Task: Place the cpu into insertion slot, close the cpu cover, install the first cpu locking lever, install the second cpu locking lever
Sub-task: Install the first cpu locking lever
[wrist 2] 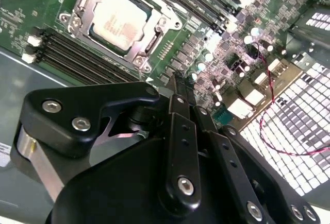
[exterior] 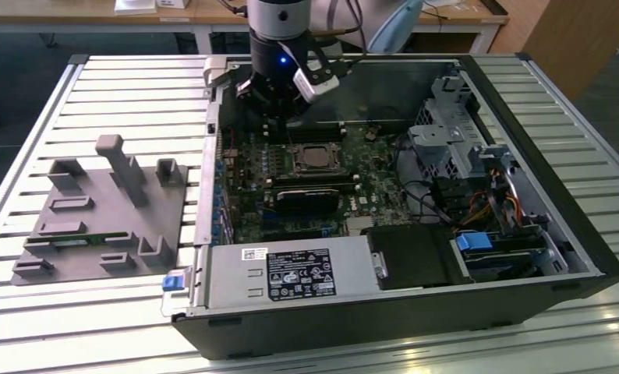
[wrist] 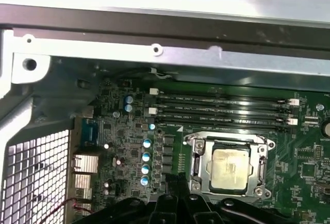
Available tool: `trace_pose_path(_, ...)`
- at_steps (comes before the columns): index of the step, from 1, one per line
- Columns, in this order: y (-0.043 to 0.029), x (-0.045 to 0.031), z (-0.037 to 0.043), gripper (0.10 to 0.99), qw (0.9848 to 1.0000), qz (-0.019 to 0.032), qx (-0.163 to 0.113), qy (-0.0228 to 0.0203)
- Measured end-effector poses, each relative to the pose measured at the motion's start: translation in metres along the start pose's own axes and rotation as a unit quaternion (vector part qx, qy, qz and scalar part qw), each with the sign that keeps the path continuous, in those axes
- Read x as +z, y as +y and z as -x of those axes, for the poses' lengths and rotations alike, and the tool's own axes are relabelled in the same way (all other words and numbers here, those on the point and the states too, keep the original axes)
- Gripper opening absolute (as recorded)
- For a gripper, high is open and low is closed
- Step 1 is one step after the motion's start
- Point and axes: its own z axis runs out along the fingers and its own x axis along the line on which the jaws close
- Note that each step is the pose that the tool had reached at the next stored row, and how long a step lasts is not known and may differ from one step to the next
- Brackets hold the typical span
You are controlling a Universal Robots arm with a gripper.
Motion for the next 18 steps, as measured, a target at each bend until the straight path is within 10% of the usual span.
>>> trace_pose_path(18, 0.0289, 0.0075, 0.0015, 0.106, 1.0, 0.0, 0.0, 0.0)
